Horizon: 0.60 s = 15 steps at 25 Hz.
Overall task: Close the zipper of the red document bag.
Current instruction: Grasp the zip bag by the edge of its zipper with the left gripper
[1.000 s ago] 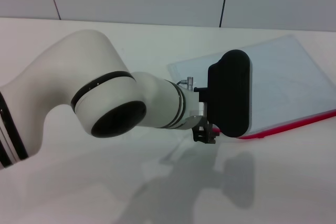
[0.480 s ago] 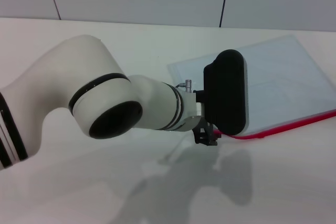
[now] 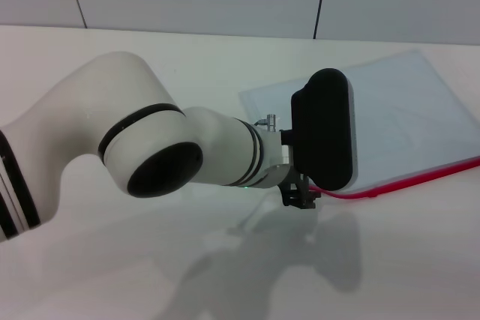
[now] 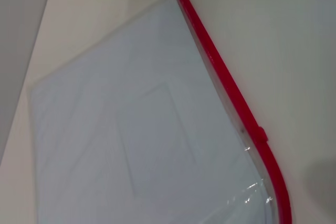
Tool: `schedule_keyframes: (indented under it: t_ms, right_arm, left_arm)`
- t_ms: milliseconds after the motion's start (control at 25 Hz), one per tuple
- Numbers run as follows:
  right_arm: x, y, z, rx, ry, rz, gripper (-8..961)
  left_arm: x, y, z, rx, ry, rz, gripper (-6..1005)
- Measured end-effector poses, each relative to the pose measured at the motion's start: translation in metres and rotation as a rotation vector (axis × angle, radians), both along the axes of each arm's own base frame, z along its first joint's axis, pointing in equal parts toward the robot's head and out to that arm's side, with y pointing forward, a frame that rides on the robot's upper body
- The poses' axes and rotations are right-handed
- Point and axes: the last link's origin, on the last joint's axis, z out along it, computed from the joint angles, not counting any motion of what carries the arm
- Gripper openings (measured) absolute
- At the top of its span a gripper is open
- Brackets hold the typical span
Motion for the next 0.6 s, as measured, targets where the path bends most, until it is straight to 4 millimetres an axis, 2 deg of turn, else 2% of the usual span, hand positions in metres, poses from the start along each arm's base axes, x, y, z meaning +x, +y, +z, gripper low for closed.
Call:
schedule_keyframes:
  t_ms: [600]
  right_arm:
    - [-0.0013, 0.0008, -0.0009, -0.007, -0.004, 0.006, 878]
  left_arm:
    - [-0.0069, 0.0017, -0.0027, 0.005, -0.026, 0.029, 771]
